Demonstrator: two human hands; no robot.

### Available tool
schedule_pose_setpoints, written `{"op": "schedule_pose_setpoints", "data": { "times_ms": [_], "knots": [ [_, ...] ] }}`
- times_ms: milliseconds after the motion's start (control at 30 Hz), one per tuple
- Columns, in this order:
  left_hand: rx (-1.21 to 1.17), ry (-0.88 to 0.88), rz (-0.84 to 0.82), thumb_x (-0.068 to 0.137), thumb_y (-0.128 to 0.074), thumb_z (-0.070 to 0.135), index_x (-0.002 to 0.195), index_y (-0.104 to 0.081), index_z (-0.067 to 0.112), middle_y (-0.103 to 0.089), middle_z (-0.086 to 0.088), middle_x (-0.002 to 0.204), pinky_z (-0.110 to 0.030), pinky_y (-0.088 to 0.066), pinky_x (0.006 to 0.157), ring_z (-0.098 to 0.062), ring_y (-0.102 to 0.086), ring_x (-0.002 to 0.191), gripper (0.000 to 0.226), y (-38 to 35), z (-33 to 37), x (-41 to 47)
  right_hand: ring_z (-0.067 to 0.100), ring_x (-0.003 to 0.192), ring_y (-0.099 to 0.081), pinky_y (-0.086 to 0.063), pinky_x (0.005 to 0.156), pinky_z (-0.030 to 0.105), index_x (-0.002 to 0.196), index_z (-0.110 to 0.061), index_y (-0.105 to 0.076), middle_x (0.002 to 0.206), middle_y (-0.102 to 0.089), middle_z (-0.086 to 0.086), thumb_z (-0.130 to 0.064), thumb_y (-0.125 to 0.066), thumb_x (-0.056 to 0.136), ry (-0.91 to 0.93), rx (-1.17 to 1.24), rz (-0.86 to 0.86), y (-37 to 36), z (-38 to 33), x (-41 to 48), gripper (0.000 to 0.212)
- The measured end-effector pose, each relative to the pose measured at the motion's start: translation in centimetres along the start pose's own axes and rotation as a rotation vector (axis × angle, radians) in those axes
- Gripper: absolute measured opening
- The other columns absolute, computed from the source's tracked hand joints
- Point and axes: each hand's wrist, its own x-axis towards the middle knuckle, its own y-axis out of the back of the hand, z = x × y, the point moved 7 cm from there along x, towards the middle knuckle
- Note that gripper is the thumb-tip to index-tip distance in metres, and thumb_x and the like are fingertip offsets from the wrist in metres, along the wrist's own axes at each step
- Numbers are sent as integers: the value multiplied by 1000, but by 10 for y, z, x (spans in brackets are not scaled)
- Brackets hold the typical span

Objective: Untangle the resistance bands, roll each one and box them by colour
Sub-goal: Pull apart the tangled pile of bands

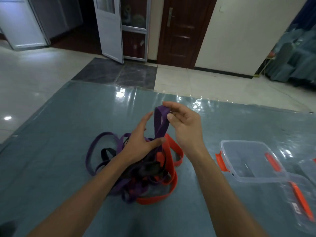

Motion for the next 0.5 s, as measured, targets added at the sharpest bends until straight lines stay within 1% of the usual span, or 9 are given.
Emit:
{"op": "schedule_pose_setpoints", "data": {
  "times_ms": [67,100,167,200,267,333,400,433,500],
  "knots": [
    [-2,-49,-46,80,-79,53,142,-43,47,-55,29,137,-7,-44,94,8,-54,124,72,-14,9,8,10,97,-72,-56,82,20,105,-27,-73,98,-77,-9,14,-53,91,1,5,-3,4,1,-2,48],
    [-4,-47,-77,83,-80,48,135,-52,43,-64,26,126,-8,-47,89,7,-59,116,60,-22,8,11,10,97,-72,-56,81,19,104,-27,-73,98,-77,-9,15,-53,91,1,10,7,8,3,-3,49],
    [-16,-14,-126,88,-78,36,114,-66,25,-72,13,96,-25,-52,79,-2,-67,91,30,-41,-6,8,10,96,-72,-55,80,19,102,-28,-75,98,-77,-7,16,-52,90,6,31,51,20,6,-4,51],
    [-45,17,-138,90,-76,32,101,-67,18,-68,6,83,-34,-51,75,-8,-64,78,20,-50,-17,3,10,96,-72,-55,81,19,102,-28,-75,99,-77,-6,16,-52,90,11,49,76,28,8,-3,50],
    [-127,95,-160,93,-73,26,86,-64,11,-60,-6,71,-42,-48,67,-15,-55,67,19,-63,-43,-13,11,96,-71,-54,84,20,103,-25,-75,99,-77,-5,16,-52,89,13,97,124,44,13,-2,49],
    [-135,179,-181,93,-74,28,81,-62,6,-60,-7,68,-40,-45,62,-15,-52,63,28,-68,-67,-29,13,97,-71,-54,86,22,102,-25,-76,99,-77,-3,17,-51,89,-8,107,163,58,22,-3,50],
    [-63,264,-174,91,-75,34,79,-64,15,-62,4,64,-32,-45,61,-8,-52,59,26,-61,-86,-36,15,95,-70,-54,87,26,100,-25,-76,97,-77,-3,18,-51,90,-51,105,195,67,38,-7,51],
    [-5,283,-156,90,-76,36,76,-65,24,-60,9,61,-27,-44,58,-4,-51,56,21,-54,-92,-36,15,94,-70,-55,87,28,100,-23,-75,96,-77,-3,19,-50,90,-78,109,208,71,47,-10,50],
    [139,262,-101,89,-76,38,70,-63,41,-56,17,55,-19,-38,52,2,-46,50,23,-35,-95,-30,15,90,-68,-55,87,31,101,-19,-73,94,-77,-4,20,-48,91,-143,95,232,76,68,-18,48]
  ]
}}
